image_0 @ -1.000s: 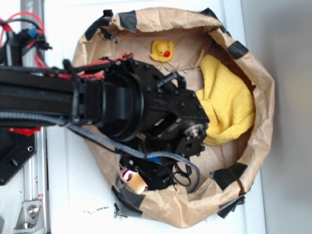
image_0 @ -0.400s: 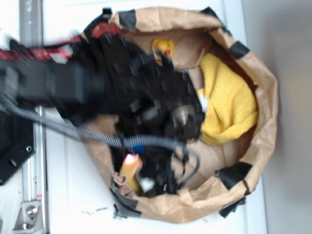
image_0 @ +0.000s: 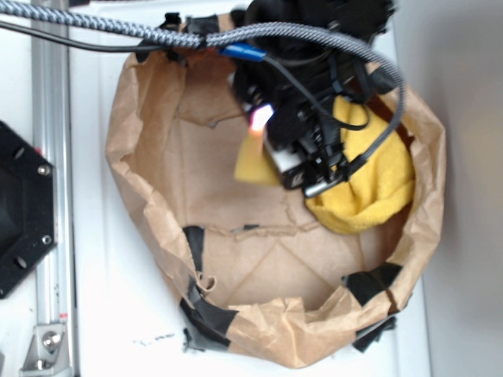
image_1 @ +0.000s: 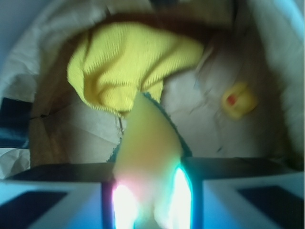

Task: Grab the green sponge.

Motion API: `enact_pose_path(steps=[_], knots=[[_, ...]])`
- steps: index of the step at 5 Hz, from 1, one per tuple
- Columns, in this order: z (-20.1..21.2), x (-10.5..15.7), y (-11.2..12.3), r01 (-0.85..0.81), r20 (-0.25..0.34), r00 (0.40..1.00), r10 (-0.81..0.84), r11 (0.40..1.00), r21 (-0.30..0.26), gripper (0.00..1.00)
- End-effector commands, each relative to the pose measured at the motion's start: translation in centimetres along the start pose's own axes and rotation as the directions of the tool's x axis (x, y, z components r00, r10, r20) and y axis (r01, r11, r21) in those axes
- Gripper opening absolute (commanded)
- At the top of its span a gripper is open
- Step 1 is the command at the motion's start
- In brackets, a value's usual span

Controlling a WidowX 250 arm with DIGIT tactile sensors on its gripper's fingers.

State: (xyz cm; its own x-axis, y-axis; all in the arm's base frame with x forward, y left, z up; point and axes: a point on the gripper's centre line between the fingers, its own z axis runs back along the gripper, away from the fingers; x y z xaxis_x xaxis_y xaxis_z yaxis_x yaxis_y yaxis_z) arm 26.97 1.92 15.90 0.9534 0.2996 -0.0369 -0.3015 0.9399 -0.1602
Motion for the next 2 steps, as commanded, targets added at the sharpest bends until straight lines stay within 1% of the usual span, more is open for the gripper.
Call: enact_pose_path(steps=[1,2], knots=[[5.3,-2.8,-1.9,0.202,0.192,0.956,-0.222,0.972,0.118,0.0],[5.7,-3.9,-2.5,0.204,0.195,0.953,-0.231,0.968,0.149,0.0]])
